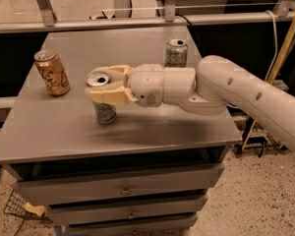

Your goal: Place redbull can upright

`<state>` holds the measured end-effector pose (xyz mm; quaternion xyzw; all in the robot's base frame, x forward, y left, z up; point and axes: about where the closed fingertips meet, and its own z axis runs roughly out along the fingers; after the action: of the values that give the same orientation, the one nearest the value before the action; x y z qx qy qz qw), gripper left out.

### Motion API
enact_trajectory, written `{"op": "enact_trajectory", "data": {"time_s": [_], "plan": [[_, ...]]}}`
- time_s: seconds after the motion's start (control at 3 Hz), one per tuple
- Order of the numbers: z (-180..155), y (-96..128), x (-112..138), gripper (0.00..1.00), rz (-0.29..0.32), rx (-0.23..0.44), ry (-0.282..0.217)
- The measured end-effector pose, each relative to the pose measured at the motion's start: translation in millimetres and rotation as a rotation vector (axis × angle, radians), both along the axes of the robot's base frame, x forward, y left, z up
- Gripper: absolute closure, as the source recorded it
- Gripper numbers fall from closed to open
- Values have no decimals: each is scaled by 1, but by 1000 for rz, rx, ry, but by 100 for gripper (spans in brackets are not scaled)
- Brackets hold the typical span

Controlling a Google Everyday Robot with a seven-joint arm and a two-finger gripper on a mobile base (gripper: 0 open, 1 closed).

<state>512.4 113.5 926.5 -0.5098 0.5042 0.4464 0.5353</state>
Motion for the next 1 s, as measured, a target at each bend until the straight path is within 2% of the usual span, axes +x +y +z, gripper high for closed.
{"op": "enact_trajectory", "data": {"time_s": [0.33, 0.67, 1.0], "plan": [[1, 2, -1, 36, 4, 0, -1], [2, 5, -3, 5, 10, 0, -3], [2, 6, -4, 0, 12, 0, -3]]}}
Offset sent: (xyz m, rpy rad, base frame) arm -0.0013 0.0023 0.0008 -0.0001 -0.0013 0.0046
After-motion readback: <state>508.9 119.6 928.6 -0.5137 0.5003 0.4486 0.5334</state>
